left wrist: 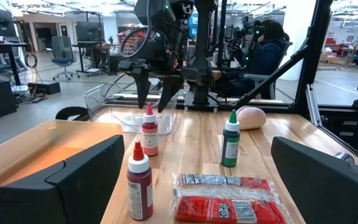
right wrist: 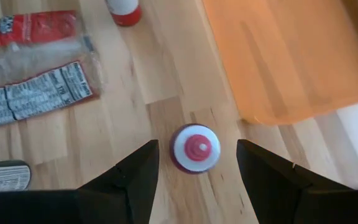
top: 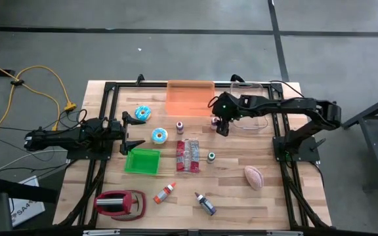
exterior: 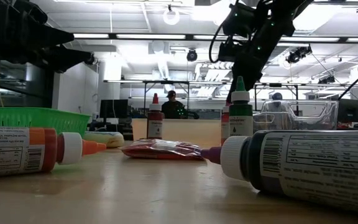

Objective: Pick & Place Food Item
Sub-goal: Put the pink food coloring bottle into the transparent bin

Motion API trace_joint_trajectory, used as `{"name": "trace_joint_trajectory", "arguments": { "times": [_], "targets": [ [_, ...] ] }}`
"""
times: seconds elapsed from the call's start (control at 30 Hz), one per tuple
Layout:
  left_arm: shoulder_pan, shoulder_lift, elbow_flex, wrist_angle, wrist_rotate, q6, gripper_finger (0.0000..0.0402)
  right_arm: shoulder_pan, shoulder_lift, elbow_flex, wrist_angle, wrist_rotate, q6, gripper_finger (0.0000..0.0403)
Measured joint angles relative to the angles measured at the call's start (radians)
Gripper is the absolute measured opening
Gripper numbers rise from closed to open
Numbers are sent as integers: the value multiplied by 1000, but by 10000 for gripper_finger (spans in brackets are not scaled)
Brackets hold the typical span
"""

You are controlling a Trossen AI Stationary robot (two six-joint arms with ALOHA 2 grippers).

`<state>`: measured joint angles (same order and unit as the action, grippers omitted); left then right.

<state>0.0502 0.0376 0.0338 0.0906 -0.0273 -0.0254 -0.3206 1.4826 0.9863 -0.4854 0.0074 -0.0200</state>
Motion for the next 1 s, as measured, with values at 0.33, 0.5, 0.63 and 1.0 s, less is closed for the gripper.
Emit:
{"name": "trace_joint_trajectory", "arguments": {
  "times": [0.33,0.5,0.63,1.0],
  "targets": [
    [0,0,0,0,0,0,398,18,29,0,-12,13,20,205],
    [0,0,0,0,0,0,398,19,68,0,2,11,23,205],
    [0,0,0,0,0,0,398,18,72,0,29,20,24,205],
    [0,0,0,0,0,0,398,17,72,0,40,56,19,205]
  ]
}}
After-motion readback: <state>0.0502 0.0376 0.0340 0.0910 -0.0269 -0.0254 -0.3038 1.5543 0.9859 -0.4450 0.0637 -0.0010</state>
